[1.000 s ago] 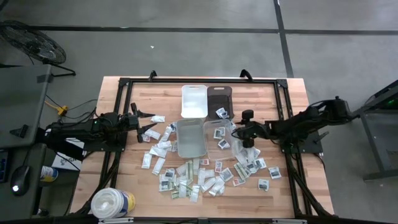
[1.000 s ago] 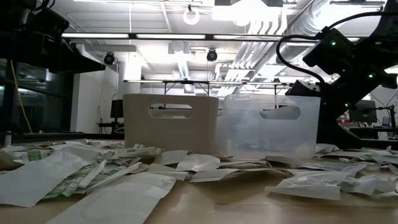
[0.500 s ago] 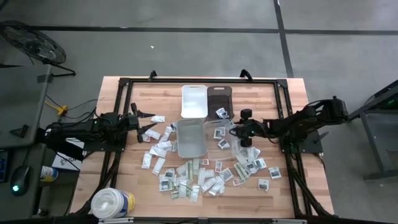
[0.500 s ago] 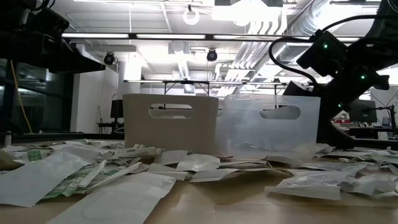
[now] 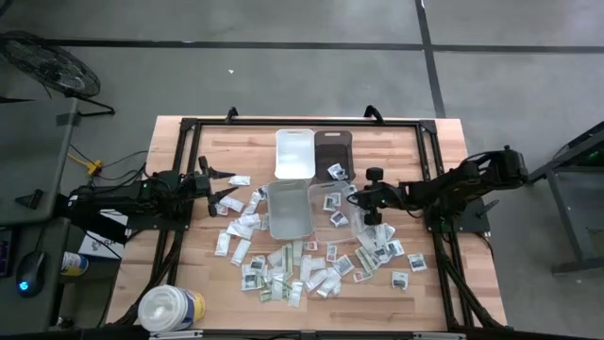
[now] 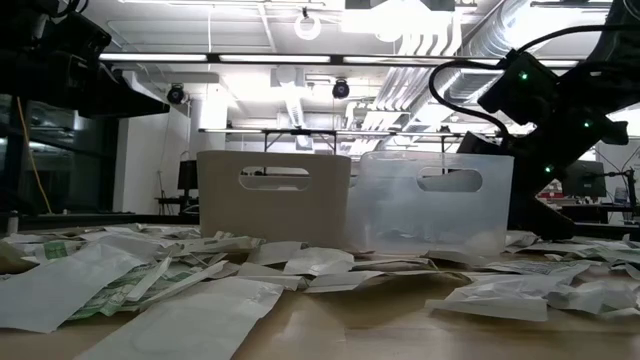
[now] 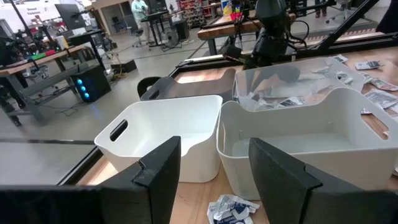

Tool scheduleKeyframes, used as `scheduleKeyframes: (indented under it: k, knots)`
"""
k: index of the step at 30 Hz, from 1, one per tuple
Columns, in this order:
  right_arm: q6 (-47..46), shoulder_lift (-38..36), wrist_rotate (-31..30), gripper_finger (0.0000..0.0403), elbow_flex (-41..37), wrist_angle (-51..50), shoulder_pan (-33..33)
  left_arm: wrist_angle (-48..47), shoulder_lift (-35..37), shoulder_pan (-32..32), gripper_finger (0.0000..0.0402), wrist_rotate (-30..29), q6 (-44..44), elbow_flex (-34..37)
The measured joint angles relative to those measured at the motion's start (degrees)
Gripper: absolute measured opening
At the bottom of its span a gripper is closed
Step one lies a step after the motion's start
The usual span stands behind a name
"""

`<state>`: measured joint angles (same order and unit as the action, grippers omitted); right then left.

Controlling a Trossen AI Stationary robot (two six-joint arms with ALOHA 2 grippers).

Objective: Pick & Place First Aid Supplies
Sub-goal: Put the blue alcohol pad into the black bin

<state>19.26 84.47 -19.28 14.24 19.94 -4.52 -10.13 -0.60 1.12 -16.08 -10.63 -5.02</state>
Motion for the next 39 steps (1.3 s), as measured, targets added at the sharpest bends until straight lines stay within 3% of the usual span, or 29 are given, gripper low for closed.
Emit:
scheduleKeyframes:
  k: [9,18,25,31,36,39]
  knots:
    - [-6.0,-4.8,-4.8,0.0001,-0.2,-4.7,2.2,0.0,0.0,0.0,0.0189,0.0,0.0,0.0]
    - [-11.9,-19.0,-11.8,0.0,-0.2,-14.9,6.1,0.0,0.0,0.0,0.0189,0.0,0.0,0.0]
    - [-11.3,-27.7,-14.0,0.0,6.5,-29.5,6.8,0.0,0.0,0.0,0.0189,0.0,0.0,0.0]
    - [-2.9,-28.4,-13.6,0.0,12.0,-34.5,6.8,0.0,0.0,0.0,0.0189,0.0,0.0,0.0]
    - [7.8,-25.9,-19.6,0.0,15.8,-33.6,6.0,0.0,0.0,0.0,0.0189,0.0,0.0,0.0]
    - [13.6,-23.2,-19.4,0.0,17.7,-31.4,3.9,0.0,0.0,0.0,0.0189,0.0,0.0,0.0]
